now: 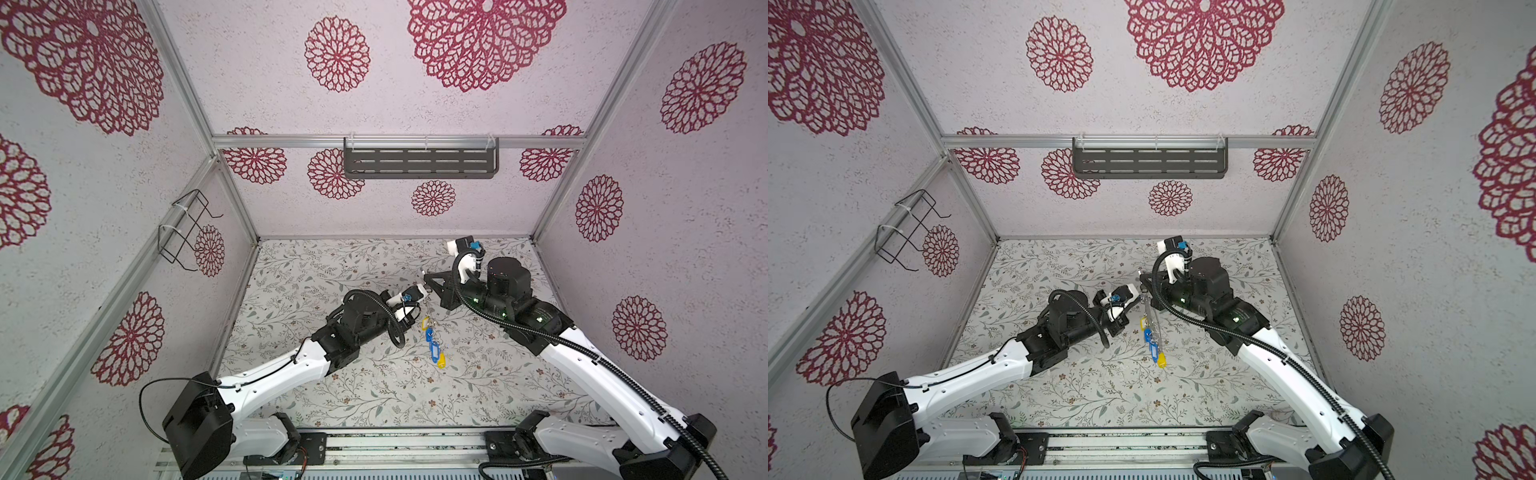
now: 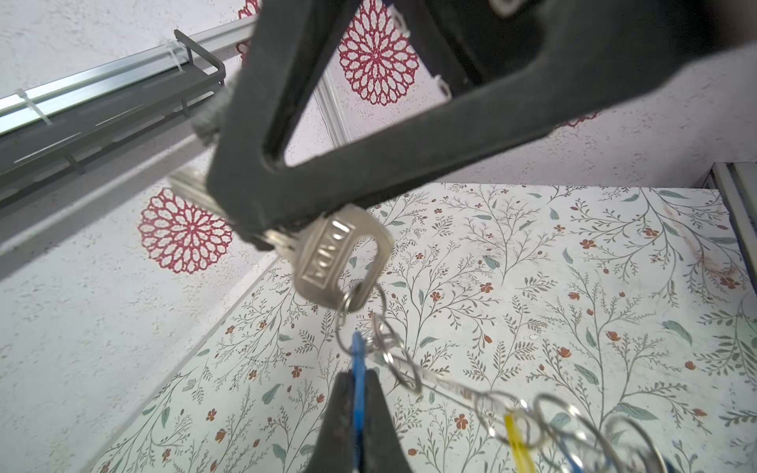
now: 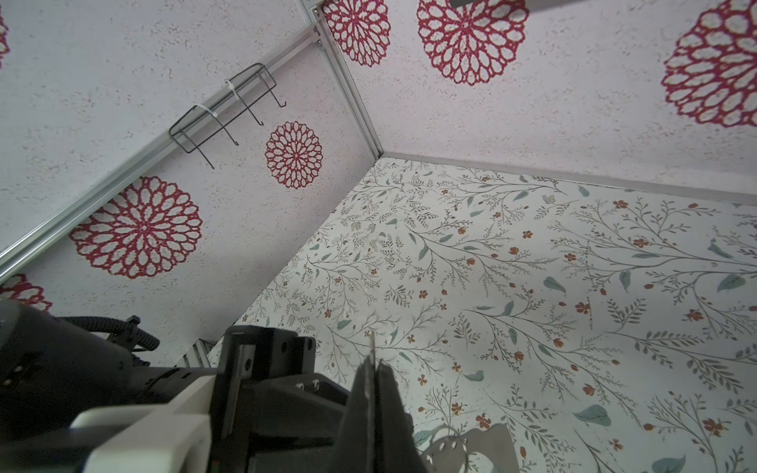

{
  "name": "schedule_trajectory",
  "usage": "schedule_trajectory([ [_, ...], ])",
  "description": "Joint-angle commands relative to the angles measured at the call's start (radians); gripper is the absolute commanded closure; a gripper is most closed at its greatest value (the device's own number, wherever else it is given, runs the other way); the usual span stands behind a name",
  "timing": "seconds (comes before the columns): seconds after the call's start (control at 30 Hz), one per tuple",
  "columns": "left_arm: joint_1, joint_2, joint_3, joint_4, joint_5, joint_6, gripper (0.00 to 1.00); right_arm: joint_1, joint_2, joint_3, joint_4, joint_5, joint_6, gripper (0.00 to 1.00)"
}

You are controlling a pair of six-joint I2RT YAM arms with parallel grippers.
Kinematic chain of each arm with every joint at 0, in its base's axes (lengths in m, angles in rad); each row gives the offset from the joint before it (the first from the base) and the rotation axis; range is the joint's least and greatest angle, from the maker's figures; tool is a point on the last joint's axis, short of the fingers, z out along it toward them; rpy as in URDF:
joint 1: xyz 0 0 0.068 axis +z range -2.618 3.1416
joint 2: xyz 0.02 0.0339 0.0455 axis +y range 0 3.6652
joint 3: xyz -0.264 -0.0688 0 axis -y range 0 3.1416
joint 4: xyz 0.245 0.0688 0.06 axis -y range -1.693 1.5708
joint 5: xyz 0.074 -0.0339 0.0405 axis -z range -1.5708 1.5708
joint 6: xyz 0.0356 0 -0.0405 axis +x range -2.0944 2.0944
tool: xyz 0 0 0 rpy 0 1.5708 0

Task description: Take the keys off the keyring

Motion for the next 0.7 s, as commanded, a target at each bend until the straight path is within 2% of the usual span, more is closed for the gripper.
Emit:
schedule_trajectory([
  [0.0, 0.006, -0.038, 0.015, -0.054, -0.007, -0.012, 0.95, -0.006, -0.023, 0.023, -0.008, 0.087, -0.026, 1.00],
  [0.27, 0.006, -0.068, 0.038, -0.152, -0.024, 0.017, 0.93, -0.007, 0.020, 0.015, -0.018, 0.050, -0.023, 1.00],
  [0.4, 0.006, -0.065, 0.064, -0.193, -0.094, 0.066, 1.00, -0.006, 0.034, 0.008, -0.018, 0.014, -0.021, 1.00],
  [0.5, 0.005, -0.050, 0.090, -0.231, -0.152, 0.093, 1.00, -0.006, 0.029, 0.001, -0.014, 0.000, -0.018, 1.00],
  [0.67, 0.006, -0.043, 0.125, -0.264, -0.150, 0.116, 1.00, -0.006, 0.023, -0.002, -0.019, -0.013, -0.018, 1.00],
])
